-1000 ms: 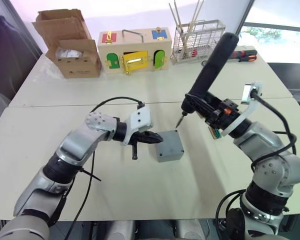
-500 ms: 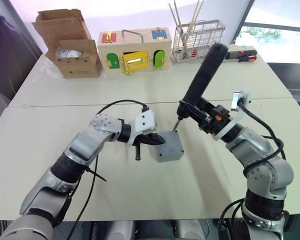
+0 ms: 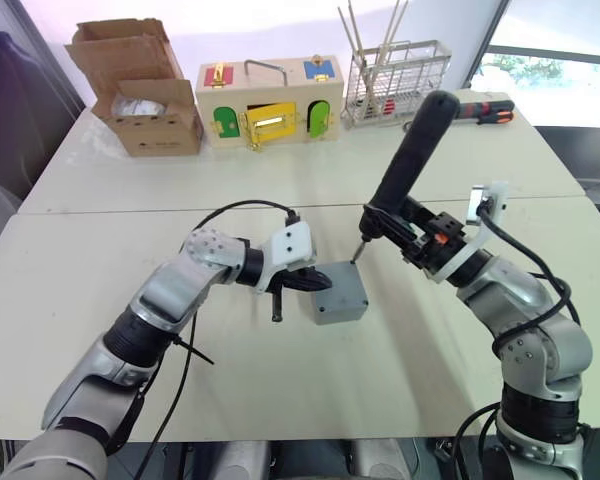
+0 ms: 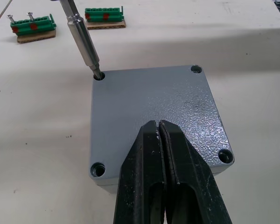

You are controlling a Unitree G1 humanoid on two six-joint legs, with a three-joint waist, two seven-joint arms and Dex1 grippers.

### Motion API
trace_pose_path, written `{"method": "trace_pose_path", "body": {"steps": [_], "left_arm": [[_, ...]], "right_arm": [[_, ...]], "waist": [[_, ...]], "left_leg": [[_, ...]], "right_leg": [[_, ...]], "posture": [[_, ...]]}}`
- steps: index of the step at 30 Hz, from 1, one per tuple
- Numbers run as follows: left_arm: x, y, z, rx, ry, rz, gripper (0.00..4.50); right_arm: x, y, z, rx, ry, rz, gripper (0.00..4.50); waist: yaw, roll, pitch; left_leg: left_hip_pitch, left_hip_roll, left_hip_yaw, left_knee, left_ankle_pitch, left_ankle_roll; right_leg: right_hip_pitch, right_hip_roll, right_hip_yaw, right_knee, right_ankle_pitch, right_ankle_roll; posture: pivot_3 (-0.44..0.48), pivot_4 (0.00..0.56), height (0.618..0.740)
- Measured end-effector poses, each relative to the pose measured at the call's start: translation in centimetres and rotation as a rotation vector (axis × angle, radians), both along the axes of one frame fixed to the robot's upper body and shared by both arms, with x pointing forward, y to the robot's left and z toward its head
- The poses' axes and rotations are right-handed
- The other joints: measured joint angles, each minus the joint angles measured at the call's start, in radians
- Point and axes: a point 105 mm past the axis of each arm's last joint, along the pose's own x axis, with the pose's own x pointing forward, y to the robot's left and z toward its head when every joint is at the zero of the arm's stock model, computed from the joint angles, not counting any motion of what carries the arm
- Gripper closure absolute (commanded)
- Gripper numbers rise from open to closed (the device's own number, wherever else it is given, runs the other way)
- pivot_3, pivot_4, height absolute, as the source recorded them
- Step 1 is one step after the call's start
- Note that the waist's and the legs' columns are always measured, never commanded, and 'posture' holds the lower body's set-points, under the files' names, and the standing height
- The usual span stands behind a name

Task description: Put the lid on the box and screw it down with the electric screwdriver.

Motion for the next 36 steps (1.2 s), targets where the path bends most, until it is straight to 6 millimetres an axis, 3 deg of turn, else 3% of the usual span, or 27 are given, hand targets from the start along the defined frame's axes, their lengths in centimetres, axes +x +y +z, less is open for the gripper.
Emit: {"method": "trace_pose_path", "body": {"steps": [11,15,24,36], "left_arm": [[0.0,-0.3,-0.3,0.007,-0.006,0.004,4.50],[0.0,-0.3,-0.7,0.003,0.004,0.013,4.50],[-0.1,-0.2,-1.4,0.014,0.006,0.031,4.50],[-0.4,0.1,-2.0,0.019,0.016,0.034,4.50]], "right_arm": [[-0.7,2.1,-0.4,-0.163,-0.093,0.092,2.66],[-1.0,2.0,-1.3,-0.158,-0.090,0.092,2.66],[-0.6,1.6,-2.4,-0.128,-0.071,0.077,2.66],[-0.6,1.5,-3.2,-0.140,-0.074,0.082,2.66]], "waist": [[0.000,-0.007,-0.005],[0.001,-0.012,-0.011],[0.002,-0.014,-0.014],[0.004,-0.016,-0.031]], "left_leg": [[0.003,0.001,0.000,-0.001,0.000,0.000],[0.007,0.001,0.000,-0.003,0.000,0.001],[0.032,0.003,0.000,-0.007,-0.008,0.013],[0.034,0.004,-0.002,-0.008,-0.009,0.014]], "right_leg": [[0.002,0.002,0.000,0.000,0.000,0.000],[0.006,0.002,0.000,-0.001,0.000,0.000],[0.032,0.004,0.000,-0.010,-0.001,0.000],[0.037,0.004,0.000,-0.018,-0.001,0.000]], "posture": [[0.000,0.150,0.730],[0.000,0.150,0.730],[0.000,0.150,0.730],[0.000,0.150,0.730]]}}
